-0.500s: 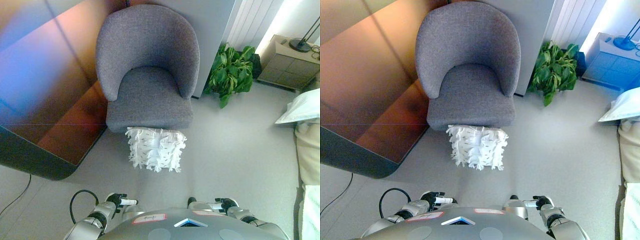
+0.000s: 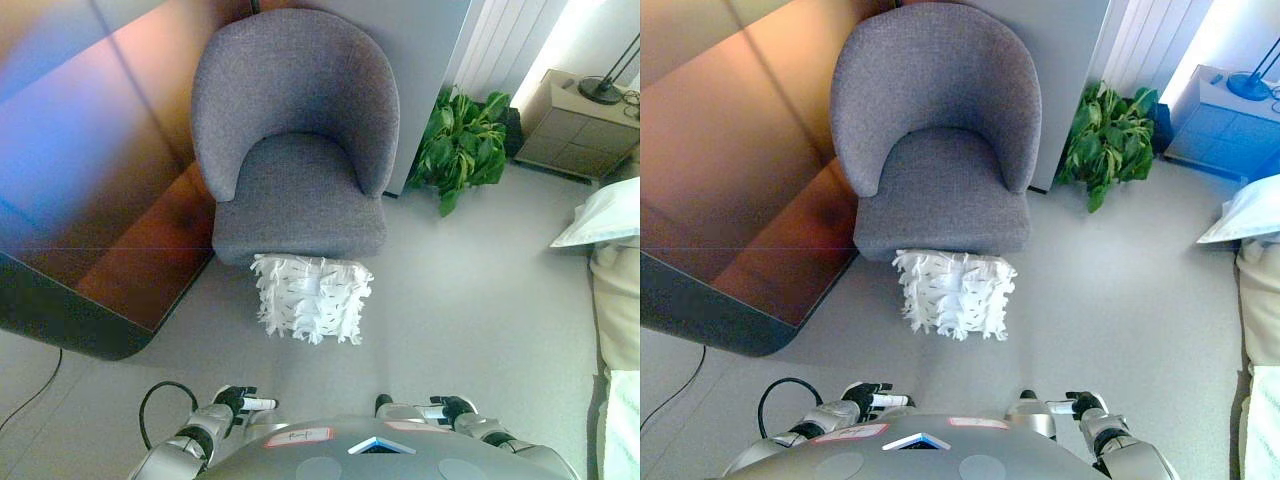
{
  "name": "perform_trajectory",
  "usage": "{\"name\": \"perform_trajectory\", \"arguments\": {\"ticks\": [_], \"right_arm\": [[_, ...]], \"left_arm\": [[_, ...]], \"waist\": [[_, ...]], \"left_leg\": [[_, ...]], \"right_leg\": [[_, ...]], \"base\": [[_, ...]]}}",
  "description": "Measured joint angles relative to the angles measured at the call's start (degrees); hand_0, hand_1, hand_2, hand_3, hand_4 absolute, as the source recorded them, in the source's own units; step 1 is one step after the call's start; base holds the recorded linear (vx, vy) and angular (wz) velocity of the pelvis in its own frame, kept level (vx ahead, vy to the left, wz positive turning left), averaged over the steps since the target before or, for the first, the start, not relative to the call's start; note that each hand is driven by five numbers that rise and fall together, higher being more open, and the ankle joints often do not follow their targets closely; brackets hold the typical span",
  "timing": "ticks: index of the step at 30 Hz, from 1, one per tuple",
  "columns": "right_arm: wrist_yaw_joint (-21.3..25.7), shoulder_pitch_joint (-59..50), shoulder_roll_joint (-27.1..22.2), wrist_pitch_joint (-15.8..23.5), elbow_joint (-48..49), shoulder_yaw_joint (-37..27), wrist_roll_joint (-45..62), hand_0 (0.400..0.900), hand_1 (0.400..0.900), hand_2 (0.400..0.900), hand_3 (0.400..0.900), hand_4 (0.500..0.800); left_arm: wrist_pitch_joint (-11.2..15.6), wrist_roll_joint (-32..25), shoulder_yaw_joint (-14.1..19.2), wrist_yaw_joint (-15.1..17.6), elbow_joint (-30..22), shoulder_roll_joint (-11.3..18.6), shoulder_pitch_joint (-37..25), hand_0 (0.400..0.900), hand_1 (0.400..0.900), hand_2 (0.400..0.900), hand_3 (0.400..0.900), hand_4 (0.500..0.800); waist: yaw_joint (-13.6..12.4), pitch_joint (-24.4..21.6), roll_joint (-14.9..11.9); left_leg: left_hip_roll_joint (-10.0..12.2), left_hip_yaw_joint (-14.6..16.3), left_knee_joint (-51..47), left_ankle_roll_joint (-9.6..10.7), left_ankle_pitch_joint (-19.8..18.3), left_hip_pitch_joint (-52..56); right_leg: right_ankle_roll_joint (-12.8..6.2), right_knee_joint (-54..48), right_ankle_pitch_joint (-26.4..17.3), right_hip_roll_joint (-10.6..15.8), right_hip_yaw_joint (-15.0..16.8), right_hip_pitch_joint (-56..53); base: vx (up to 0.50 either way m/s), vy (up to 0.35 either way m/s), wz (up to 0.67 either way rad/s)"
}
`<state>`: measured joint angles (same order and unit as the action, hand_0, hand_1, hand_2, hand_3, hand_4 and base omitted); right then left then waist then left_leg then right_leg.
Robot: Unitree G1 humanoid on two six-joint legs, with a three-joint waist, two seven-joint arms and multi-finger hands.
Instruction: Pick up the pillow and put it on the sofa.
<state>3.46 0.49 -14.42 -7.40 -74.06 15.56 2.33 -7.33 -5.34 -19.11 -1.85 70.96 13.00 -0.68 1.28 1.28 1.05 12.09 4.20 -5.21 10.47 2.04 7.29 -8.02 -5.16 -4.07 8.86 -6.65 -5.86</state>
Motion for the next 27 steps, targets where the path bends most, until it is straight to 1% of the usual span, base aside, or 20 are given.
{"name": "perform_trajectory", "arguments": {"ticks": [11, 17, 19, 21, 22, 23, 24, 25, 26, 27], "right_arm": [[0.1, 0.0, 0.0, 0.0, 0.0, 0.0, 0.0, 0.900, 0.900, 0.900, 0.900, 0.800], [1.4, 0.0, 0.0, 0.0, 0.0, -0.1, 1.4, 0.900, 0.900, 0.900, 0.900, 0.800], [1.6, -0.1, 0.0, 0.0, 0.0, -0.2, 2.1, 0.900, 0.900, 0.900, 0.900, 0.800], [1.6, -0.4, -0.3, 0.0, -0.1, -0.2, 2.1, 0.900, 0.900, 0.900, 0.900, 0.800], [1.5, -1.2, -0.4, 0.0, -0.1, -0.2, 2.1, 0.900, 0.900, 0.900, 0.900, 0.800], [1.3, -2.1, -0.6, 0.0, -0.1, -0.2, 2.0, 0.900, 0.900, 0.900, 0.900, 0.800], [1.0, -3.4, -0.6, 0.1, -0.2, -0.2, 1.9, 0.900, 0.900, 0.900, 0.900, 0.800], [0.7, -4.6, 0.1, 0.0, -0.2, -0.1, 1.8, 0.900, 0.900, 0.900, 0.900, 0.800], [0.6, -4.9, 0.3, 0.1, -0.1, -0.1, 1.4, 0.900, 0.900, 0.900, 0.900, 0.800], [0.8, -4.7, 0.0, 0.0, -0.6, -0.2, 1.4, 0.900, 0.900, 0.900, 0.900, 0.800]], "left_arm": [[0.0, 0.0, 0.0, 0.0, 0.0, 0.0, 0.0, 0.900, 0.900, 0.900, 0.900, 0.800], [0.2, -0.1, 0.1, 0.2, 0.0, -0.1, -0.1, 0.900, 0.900, 0.900, 0.900, 0.800], [0.6, -0.2, 0.1, 0.3, 0.0, -0.1, -0.3, 0.900, 0.900, 0.900, 0.900, 0.800], [1.1, -1.9, 0.2, 1.2, 0.1, -0.1, -0.8, 0.900, 0.900, 0.900, 0.900, 0.800], [1.7, -3.3, 0.8, 1.6, 0.2, -0.1, -1.4, 0.900, 0.900, 0.900, 0.900, 0.800], [2.6, -5.2, 1.6, 1.9, 0.3, 0.0, -1.8, 0.900, 0.900, 0.900, 0.900, 0.800], [3.8, -7.0, 3.3, 2.1, 1.0, -0.1, -1.9, 0.900, 0.900, 0.900, 0.900, 0.800], [5.3, -8.7, 5.0, 2.1, 1.3, 0.8, -2.6, 0.900, 0.900, 0.900, 0.900, 0.800], [6.0, -9.8, 5.3, 2.3, 1.9, 1.2, -3.7, 0.900, 0.900, 0.900, 0.900, 0.800], [6.5, -10.7, 5.1, 2.0, 2.1, 0.8, -4.7, 0.900, 0.900, 0.900, 0.900, 0.800]], "waist": [[0.0, 0.1, 0.1], [0.0, 0.3, 0.5], [0.1, 0.7, 0.7], [0.1, 1.6, 1.1], [0.1, 2.6, 1.1], [0.0, 3.5, 1.0], [-0.6, 4.8, 1.2], [-0.6, 6.1, -0.4], [0.0, 7.7, -1.5], [-0.1, 8.7, -1.9]], "left_leg": [[0.0, 0.0, 0.0, 0.0, 0.0, 0.0], [0.0, -0.1, 0.0, 0.0, 0.0, -0.1], [0.1, -0.1, 0.2, -0.1, 0.0, -0.4], [0.3, -0.5, 1.3, -0.3, -0.1, -0.8], [0.7, -0.6, 3.1, -0.5, -0.4, -1.9], [0.9, -0.6, 5.7, -2.0, -1.2, -3.4], [2.0, -0.6, 9.6, -1.1, -1.5, -5.5], [2.1, -0.5, 15.3, -0.4, -2.0, -8.4], [2.1, 0.1, 22.1, -0.4, -2.1, -11.8], [2.5, 1.3, 28.0, -0.3, -2.9, -16.1]], "right_leg": [[0.00, 0.0, 0.0, 0.0, 0.0, -0.1], [-0.01, 0.3, 0.0, 0.0, -0.1, 0.3], [-0.26, 0.7, 0.3, 0.0, -0.1, 0.6], [-0.39, 2.2, 1.2, -0.1, -0.1, 1.5], [-0.08, 5.0, 2.5, -0.3, 0.0, 3.2], [0.29, 7.5, 3.6, -0.4, 0.0, 4.6], [1.53, 15.7, 7.3, -1.4, -0.3, 7.8], [3.87, 24.3, 12.4, -2.7, -0.6, 11.0], [6.36, 25.3, 15.0, -3.2, 0.5, 10.6], [6.88, 24.0, 15.0, -3.7, 0.5, 9.0]], "base": [[0.00, -0.005, 0.01], [0.01, -0.030, 0.03], [-0.01, -0.106, 0.07], [-0.01, -0.158, -0.04], [0.05, -0.163, -0.06], [0.11, -0.134, 0.00], [0.21, -0.050, 0.12], [0.29, 0.053, 0.18], [0.34, 0.110, 0.19], [0.43, 0.166, 0.06]]}}
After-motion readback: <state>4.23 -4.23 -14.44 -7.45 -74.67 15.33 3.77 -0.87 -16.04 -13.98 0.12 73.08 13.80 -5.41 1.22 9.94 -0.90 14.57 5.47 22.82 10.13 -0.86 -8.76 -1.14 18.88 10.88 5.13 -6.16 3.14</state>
